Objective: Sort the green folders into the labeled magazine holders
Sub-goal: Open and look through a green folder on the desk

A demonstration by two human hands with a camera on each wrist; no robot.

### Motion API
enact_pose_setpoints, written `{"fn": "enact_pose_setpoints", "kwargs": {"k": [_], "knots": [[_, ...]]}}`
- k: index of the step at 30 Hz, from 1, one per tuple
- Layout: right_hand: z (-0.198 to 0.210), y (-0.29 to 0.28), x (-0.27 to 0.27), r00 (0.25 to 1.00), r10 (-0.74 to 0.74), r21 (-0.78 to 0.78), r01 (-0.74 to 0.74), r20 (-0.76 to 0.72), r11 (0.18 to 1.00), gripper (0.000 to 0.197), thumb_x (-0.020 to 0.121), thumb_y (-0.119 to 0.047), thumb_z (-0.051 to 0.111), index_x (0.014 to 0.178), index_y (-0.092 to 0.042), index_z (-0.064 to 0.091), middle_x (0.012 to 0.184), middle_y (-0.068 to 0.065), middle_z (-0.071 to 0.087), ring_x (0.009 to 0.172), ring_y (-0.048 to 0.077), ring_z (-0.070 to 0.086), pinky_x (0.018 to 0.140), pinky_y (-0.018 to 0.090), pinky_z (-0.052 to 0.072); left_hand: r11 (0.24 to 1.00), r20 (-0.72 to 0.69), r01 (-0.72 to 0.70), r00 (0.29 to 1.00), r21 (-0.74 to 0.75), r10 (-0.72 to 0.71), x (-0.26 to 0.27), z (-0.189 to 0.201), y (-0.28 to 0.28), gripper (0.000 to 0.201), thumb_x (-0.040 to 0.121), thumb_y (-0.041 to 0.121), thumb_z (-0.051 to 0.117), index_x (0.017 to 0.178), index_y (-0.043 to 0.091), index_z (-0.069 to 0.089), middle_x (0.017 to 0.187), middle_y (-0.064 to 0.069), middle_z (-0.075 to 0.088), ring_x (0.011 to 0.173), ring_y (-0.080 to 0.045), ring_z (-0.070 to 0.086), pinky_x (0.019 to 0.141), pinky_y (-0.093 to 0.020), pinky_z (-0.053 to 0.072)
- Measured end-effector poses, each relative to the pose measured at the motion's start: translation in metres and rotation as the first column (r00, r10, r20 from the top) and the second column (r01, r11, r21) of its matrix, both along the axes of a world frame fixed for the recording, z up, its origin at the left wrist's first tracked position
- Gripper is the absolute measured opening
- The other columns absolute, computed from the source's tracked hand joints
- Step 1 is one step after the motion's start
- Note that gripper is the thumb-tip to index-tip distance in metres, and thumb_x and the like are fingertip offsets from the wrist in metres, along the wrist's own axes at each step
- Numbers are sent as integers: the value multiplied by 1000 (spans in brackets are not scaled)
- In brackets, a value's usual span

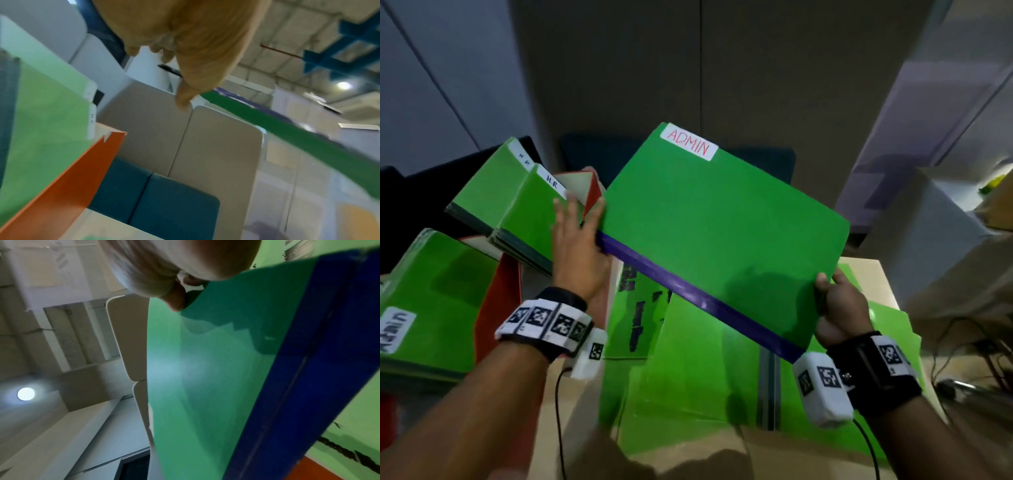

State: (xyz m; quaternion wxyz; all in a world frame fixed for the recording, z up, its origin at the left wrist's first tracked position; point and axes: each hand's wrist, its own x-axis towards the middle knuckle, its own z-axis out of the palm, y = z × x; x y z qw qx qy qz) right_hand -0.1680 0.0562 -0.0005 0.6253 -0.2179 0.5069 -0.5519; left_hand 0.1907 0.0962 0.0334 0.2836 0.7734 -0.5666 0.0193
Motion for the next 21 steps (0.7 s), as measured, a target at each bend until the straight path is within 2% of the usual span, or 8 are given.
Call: {"fn": "enact_pose_setpoints", "kwargs": {"k": [2,5,7,10,13,15,17,21], "knots": [[-13,-6,9,1000,-1,25,1,-16,1000,40,99,-1,33,125,-20,56,121,18,63,108,37,60,94,58,46,998,-305,-39,952,-41,25,10,8,5,80,84,-10,56,152,17,23,159,-13,15,147,-27,12,117,-34,13],[-30,-14,24,996,5,68,1,-89,998,34,98,-4,39,123,-19,58,104,11,66,84,26,63,74,42,53,987,-675,-35,733,-154,-80,13,25,16,60,91,-13,36,145,14,39,134,-10,53,120,-16,52,108,-34,38],[-39,-23,36,981,23,88,-7,-190,996,34,95,-10,46,126,-18,57,103,11,66,80,26,63,70,41,54,968,-738,-38,656,-246,-162,10,40,31,46,95,-9,30,131,11,51,103,3,64,92,0,63,89,-29,55],[-67,-40,55,971,46,95,-24,-236,995,47,88,-12,53,134,-20,52,116,14,66,98,32,65,88,53,53,934,-731,-5,623,-358,-277,5,62,53,36,93,11,30,115,19,56,75,22,64,80,3,63,80,-33,58],[-77,-46,82,967,92,39,-85,-236,996,64,75,-28,65,136,-19,49,127,12,61,110,32,61,98,54,46,909,-693,-8,651,-416,-311,4,75,68,27,101,22,36,118,22,56,75,19,61,77,4,63,75,-35,60],[-64,-40,107,965,157,-1,-161,-212,987,57,84,-21,65,137,-12,48,128,12,60,111,31,60,98,50,47,910,-654,-78,720,-407,-231,8,84,74,29,102,15,45,130,17,51,83,6,56,75,-1,66,68,-30,61],[-44,-31,136,950,227,-38,-241,-215,970,62,89,-15,64,144,-9,38,141,13,49,123,30,52,104,48,42,896,-634,-130,749,-425,-193,16,94,81,31,100,9,47,130,20,50,91,-4,51,75,-4,67,62,-26,59],[-19,-22,196,896,358,-130,-400,-262,907,76,87,-22,68,151,-22,26,158,1,22,140,20,28,114,44,27,798,-547,-213,820,-563,-167,43,116,105,30,99,12,50,126,24,51,90,15,54,78,-5,63,67,-38,61]]}}
